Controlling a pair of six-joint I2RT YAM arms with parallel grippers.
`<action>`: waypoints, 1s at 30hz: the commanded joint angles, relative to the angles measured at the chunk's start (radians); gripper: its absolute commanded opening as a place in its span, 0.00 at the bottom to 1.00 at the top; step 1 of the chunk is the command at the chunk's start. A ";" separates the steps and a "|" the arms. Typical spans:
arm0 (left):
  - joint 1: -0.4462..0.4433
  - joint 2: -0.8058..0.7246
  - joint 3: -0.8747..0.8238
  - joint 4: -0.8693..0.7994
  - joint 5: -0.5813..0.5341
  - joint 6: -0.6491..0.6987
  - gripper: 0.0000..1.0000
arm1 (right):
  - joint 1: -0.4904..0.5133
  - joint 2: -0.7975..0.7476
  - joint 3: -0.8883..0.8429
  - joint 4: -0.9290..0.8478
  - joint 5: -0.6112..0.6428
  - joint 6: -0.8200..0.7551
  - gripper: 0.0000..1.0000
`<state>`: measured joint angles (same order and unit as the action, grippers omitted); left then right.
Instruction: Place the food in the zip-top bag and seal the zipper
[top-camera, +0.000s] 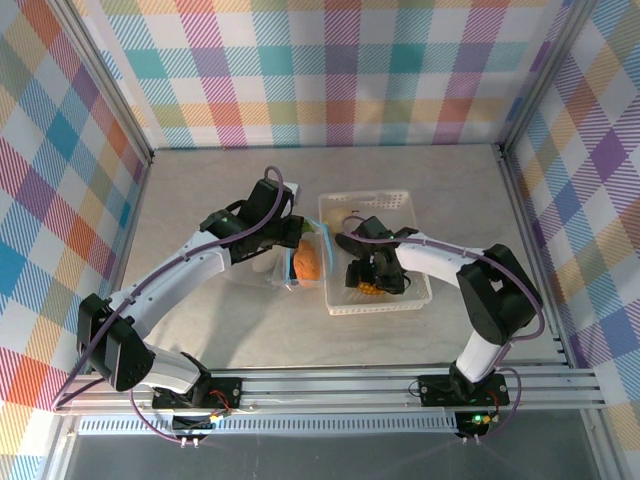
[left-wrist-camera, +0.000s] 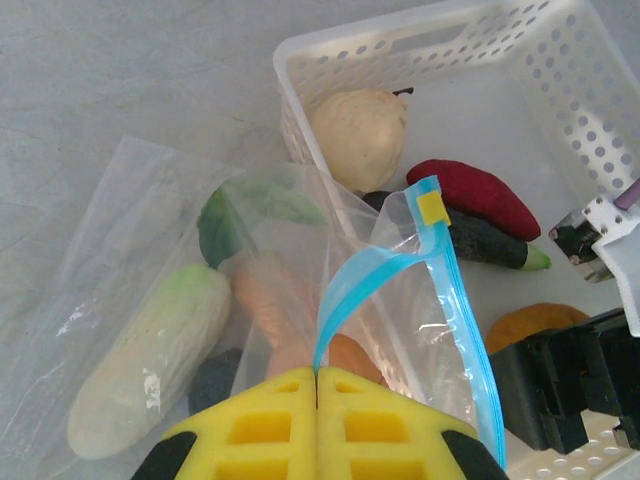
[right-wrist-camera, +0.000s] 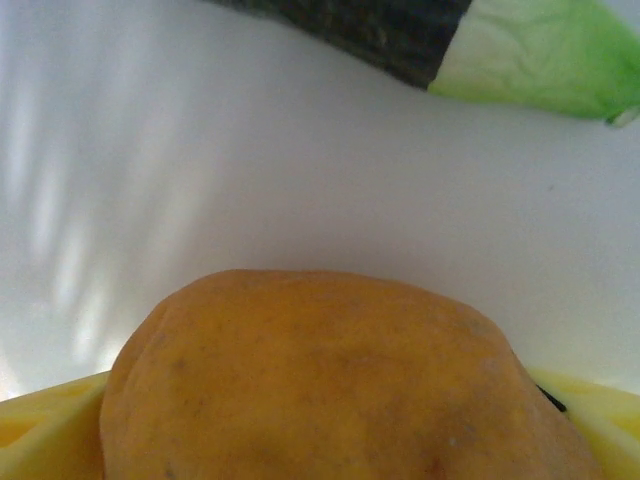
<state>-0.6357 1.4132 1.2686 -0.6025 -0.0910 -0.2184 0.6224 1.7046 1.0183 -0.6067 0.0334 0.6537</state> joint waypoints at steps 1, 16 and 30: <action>0.011 -0.025 -0.011 -0.027 -0.015 0.013 0.00 | 0.000 0.018 0.028 -0.042 0.068 -0.028 0.90; 0.012 -0.005 0.004 -0.028 -0.001 0.007 0.00 | 0.000 -0.116 0.014 -0.029 0.120 -0.104 0.64; 0.013 0.030 0.034 -0.033 0.018 -0.006 0.00 | 0.122 -0.364 0.093 0.122 -0.052 -0.264 0.64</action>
<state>-0.6357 1.4319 1.2743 -0.6037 -0.0868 -0.2192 0.7124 1.3552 1.0813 -0.5529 0.0311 0.4507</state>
